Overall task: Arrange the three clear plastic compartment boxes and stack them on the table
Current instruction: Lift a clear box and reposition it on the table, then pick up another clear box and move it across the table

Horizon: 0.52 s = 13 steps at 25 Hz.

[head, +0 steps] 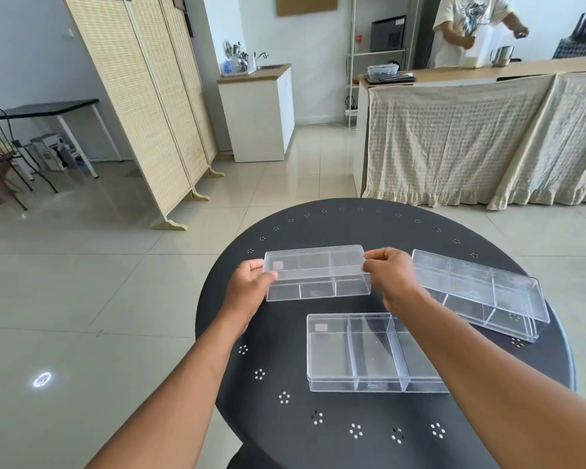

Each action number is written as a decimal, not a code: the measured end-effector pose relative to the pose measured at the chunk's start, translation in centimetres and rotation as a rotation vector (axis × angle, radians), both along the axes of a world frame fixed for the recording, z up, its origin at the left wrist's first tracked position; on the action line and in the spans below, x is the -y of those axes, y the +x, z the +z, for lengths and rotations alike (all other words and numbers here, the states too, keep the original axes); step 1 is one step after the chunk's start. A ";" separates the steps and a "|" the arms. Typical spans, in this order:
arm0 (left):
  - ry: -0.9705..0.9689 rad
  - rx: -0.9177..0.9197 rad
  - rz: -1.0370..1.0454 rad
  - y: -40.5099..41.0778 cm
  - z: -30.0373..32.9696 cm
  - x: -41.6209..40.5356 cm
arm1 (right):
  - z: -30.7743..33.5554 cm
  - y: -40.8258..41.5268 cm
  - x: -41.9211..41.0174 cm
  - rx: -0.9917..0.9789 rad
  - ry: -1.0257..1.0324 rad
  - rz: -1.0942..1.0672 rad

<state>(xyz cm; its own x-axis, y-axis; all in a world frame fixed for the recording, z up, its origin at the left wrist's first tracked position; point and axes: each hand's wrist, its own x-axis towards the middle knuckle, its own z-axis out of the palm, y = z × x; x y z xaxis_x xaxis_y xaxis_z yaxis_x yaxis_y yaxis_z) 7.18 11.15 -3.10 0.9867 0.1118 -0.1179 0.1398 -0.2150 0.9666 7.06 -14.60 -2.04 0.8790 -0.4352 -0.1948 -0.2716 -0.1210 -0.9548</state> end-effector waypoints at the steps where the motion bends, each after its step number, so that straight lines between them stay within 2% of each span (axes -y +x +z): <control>1: 0.001 0.008 -0.006 0.0 -0.2 0.0 | -0.2 -0.2 -0.1 -0.018 -0.062 0.012; 5: 0.094 0.020 -0.037 -0.2 -0.3 0.3 | 0.2 -0.4 -0.2 -0.031 -0.275 0.102; 9: 0.546 0.207 0.004 -1.3 2.1 2.6 | 3.5 -2.4 2.4 0.080 -0.449 0.121; 11: 0.565 0.291 -0.061 -1.6 3.5 5.0 | 5.0 -4.6 5.8 0.132 -0.451 0.031; 13: 0.487 0.326 -0.148 -1.9 5.0 8.2 | 5.8 -7.1 10.1 0.145 -0.457 -0.111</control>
